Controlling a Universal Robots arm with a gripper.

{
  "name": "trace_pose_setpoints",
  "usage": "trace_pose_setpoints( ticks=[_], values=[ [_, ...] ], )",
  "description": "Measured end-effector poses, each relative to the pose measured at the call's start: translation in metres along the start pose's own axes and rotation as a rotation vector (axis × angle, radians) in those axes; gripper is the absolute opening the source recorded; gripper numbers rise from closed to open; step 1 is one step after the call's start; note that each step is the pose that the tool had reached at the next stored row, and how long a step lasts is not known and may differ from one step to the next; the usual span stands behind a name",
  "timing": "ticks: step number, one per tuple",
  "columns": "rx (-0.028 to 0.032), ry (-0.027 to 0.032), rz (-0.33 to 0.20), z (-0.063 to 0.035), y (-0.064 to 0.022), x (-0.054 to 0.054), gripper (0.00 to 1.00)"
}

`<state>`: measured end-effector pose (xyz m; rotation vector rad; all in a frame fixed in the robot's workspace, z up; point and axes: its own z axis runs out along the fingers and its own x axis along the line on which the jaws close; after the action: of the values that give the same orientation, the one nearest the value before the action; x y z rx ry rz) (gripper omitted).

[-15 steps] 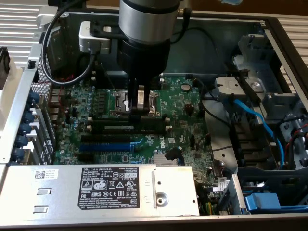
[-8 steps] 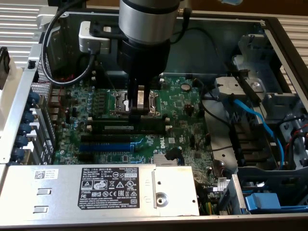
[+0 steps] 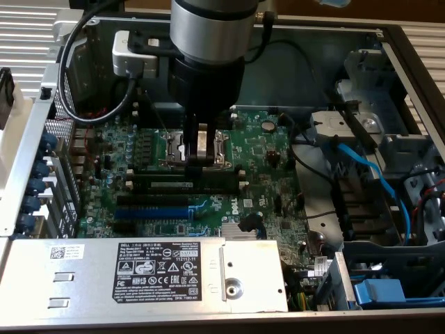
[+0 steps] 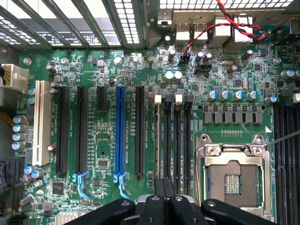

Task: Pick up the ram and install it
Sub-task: 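Press down the ram until it locks into place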

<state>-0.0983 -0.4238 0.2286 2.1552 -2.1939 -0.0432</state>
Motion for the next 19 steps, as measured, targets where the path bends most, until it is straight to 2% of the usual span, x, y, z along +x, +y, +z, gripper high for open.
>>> trace_pose_setpoints(
  ticks=[19],
  values=[
    [0.0001,-0.0001,0.000,0.0015,-0.0004,-0.0001,0.10]
  ],
)
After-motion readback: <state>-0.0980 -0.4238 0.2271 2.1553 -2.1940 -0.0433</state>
